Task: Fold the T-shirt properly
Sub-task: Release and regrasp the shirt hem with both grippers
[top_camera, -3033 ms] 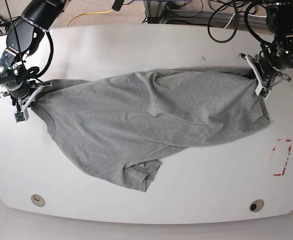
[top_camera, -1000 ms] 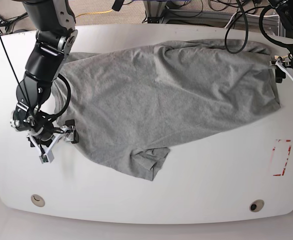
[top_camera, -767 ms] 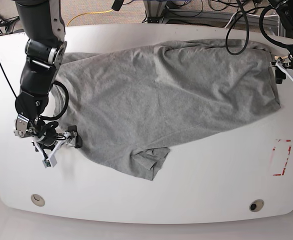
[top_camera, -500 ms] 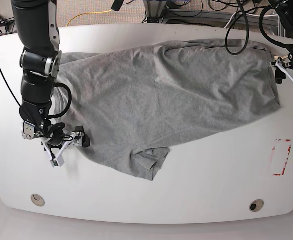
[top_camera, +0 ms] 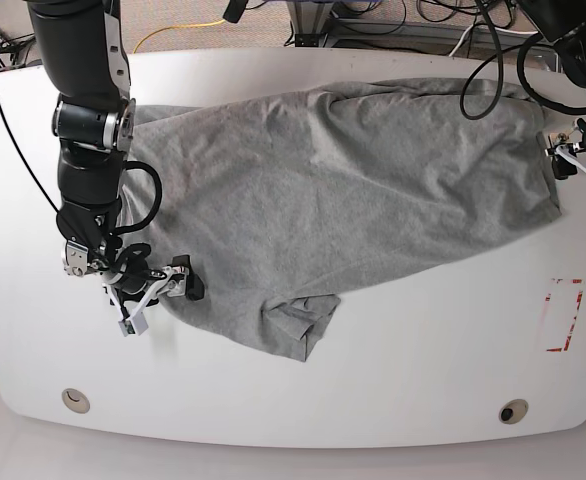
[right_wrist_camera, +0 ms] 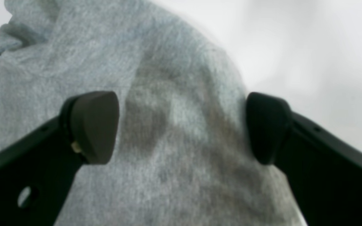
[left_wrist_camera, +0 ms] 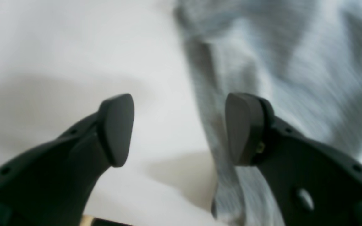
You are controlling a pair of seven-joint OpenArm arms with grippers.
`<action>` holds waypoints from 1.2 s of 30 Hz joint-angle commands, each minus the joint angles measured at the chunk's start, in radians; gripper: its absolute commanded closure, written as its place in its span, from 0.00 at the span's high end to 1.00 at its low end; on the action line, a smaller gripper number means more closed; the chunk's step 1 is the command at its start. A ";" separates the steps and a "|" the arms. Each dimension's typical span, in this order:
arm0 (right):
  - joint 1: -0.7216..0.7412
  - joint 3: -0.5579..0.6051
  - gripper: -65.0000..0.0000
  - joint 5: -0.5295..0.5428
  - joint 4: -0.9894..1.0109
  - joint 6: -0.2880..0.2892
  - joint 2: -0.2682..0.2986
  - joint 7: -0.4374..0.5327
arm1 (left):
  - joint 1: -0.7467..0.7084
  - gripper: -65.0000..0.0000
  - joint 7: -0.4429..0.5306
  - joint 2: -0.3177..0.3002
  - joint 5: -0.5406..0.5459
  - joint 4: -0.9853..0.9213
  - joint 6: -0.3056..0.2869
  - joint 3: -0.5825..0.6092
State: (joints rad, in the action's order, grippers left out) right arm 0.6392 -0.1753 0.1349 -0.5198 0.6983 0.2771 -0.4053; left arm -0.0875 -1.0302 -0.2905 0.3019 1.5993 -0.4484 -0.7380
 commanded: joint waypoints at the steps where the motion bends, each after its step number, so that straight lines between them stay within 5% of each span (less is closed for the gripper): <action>1: 0.020 0.003 0.86 -0.014 -0.007 0.000 -0.011 -0.030 | 0.053 0.69 0.032 -0.025 -0.027 -0.035 0.029 0.002; 9: 0.009 0.003 0.19 -0.014 -0.009 0.000 -0.016 -0.030 | 0.131 0.92 0.103 -0.023 -0.060 -0.152 0.030 0.004; 11: 0.009 0.003 0.10 -0.014 -0.009 0.000 -0.016 -0.030 | 0.167 0.93 0.103 -0.023 -0.060 -0.188 0.030 0.010; 27: -0.002 0.000 0.08 -0.008 -0.050 0.000 -0.014 -0.039 | 0.236 0.93 0.109 -0.022 -0.060 -0.350 0.027 0.151; 33: -0.046 0.000 0.08 -0.008 -0.199 0.000 -0.016 -0.119 | 0.245 0.91 0.110 -0.022 -0.059 -0.439 0.027 0.183; 36: -0.083 0.000 0.05 -0.008 -0.297 0.000 -0.017 -0.169 | 0.245 0.72 0.120 -0.016 -0.059 -0.443 0.027 0.183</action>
State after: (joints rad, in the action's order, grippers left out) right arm 0.5350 -0.1745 0.1116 -0.7540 0.6922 0.2489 -0.5747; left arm 0.1577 -0.8761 -0.3103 0.2451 1.1656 -0.4252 -0.5560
